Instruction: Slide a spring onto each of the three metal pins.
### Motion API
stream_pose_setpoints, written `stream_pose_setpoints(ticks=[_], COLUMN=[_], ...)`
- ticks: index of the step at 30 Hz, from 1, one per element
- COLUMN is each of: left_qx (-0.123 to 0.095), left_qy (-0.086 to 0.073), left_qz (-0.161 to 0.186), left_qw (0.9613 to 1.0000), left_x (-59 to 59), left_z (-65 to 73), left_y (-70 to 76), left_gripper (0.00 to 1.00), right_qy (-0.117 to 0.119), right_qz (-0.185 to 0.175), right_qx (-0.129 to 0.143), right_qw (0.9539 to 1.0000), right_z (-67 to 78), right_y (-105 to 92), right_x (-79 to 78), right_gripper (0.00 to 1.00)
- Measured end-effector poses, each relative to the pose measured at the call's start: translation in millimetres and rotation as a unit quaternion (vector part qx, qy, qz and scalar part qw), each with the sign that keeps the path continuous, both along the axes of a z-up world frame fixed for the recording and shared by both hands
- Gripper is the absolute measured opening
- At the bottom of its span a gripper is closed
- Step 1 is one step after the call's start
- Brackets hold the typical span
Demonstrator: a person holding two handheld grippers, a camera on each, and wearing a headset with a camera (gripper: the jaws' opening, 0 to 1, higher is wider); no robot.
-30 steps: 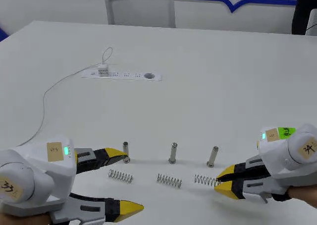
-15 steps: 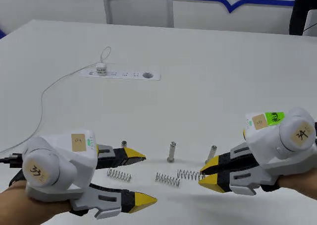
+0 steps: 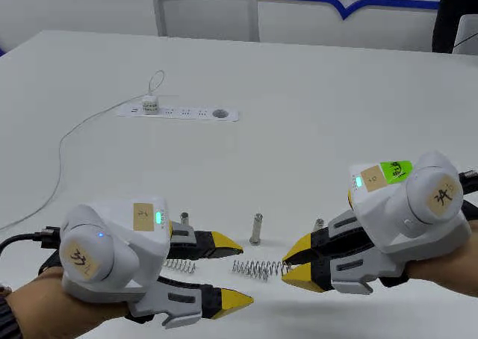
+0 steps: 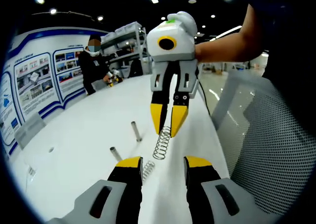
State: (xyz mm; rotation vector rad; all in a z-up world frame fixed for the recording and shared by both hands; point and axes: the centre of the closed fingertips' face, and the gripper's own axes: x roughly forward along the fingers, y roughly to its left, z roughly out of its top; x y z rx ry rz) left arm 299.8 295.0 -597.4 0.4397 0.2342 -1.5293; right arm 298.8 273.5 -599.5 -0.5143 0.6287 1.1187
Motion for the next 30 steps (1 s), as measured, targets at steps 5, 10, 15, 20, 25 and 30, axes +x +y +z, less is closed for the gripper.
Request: stream_pose_setpoints(ticks=[5,10,15,20,25,30], left_qx=[0.002,0.000,0.004,0.009,0.011,0.012], left_qy=[-0.005,-0.008,-0.012,-0.016,-0.017,-0.016], left_qz=[-0.009,-0.016,-0.020,-0.021,-0.021,-0.022], left_qw=[0.9999,0.9998,0.9997,0.9996,0.9996,0.9996], left_x=[-3.3,-5.3,-6.2,-6.8,-7.0,-8.1], left_z=[1.0,2.1,1.2,0.2,-0.6,-0.9], left_y=[-3.0,-5.9,-6.5,-6.2,-6.1,-6.3], left_gripper=[0.30,0.22,0.17,0.12,0.12,0.12], right_qy=[0.001,0.003,0.004,0.006,0.006,0.002], right_qz=[0.007,0.014,0.018,0.022,0.021,0.024], right_qx=[-0.002,-0.006,-0.008,-0.010,-0.009,-0.011], right_qw=[1.0000,0.9999,0.9998,0.9997,0.9997,0.9997], right_z=[0.1,-0.3,0.6,1.8,5.9,12.9], right_y=[2.3,4.4,6.0,7.7,8.3,10.4], right_x=[-1.9,-4.6,-6.1,-8.5,-9.3,-10.5], right_gripper=[0.11,0.11,0.11,0.11,0.11,0.11])
